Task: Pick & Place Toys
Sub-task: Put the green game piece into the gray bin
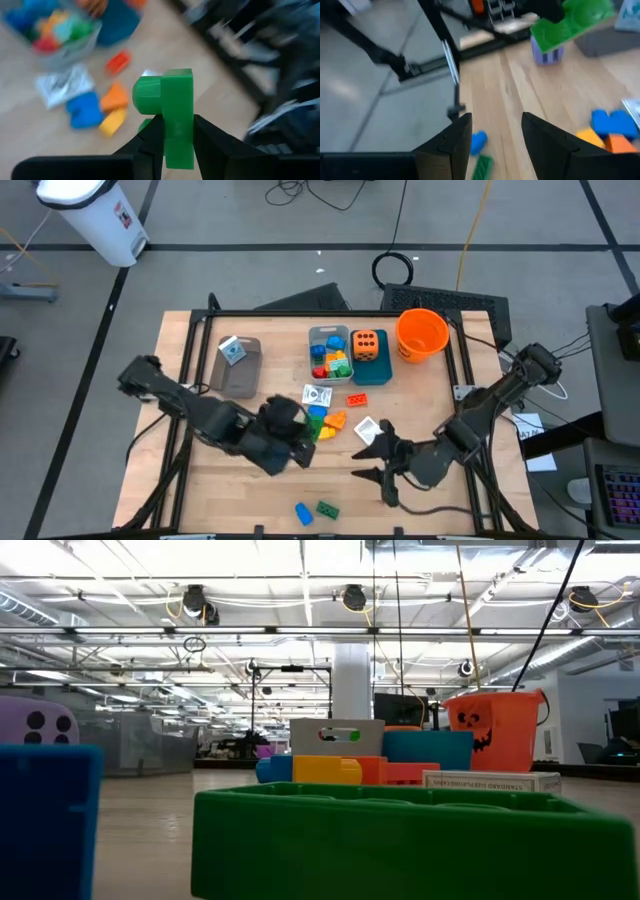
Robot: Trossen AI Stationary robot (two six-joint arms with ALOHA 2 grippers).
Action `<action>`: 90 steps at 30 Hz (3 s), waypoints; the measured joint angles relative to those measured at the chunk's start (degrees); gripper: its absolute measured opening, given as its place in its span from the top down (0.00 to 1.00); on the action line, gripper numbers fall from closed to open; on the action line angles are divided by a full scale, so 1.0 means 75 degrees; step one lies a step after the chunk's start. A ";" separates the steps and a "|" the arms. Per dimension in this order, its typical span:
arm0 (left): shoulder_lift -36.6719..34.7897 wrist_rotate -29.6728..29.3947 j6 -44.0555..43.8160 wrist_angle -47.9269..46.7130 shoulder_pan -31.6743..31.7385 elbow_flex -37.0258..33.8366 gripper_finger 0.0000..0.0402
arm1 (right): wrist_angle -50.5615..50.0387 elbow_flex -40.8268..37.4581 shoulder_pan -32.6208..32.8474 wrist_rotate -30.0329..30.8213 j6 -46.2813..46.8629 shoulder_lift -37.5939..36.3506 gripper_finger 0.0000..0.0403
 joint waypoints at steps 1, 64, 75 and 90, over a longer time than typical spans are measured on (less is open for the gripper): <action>-0.0127 -0.0153 0.0343 0.0320 0.0028 0.0000 0.77 | 0.0181 0.0000 -0.0092 -0.0002 -0.0056 -0.0027 0.59; -0.0365 0.0619 0.4760 0.3996 0.0127 0.0009 0.77 | 0.2455 -0.0009 -0.1749 -0.1849 -0.1221 -0.0361 0.53; -0.0372 0.1137 0.4803 0.3996 0.0215 0.0009 0.77 | 0.2446 -0.0009 -0.1742 -0.1851 -0.1179 -0.0362 0.57; -0.0606 0.2182 0.5230 0.3945 0.0697 0.0009 0.46 | 0.2457 -0.0009 -0.1773 -0.1730 -0.1305 -0.0368 0.58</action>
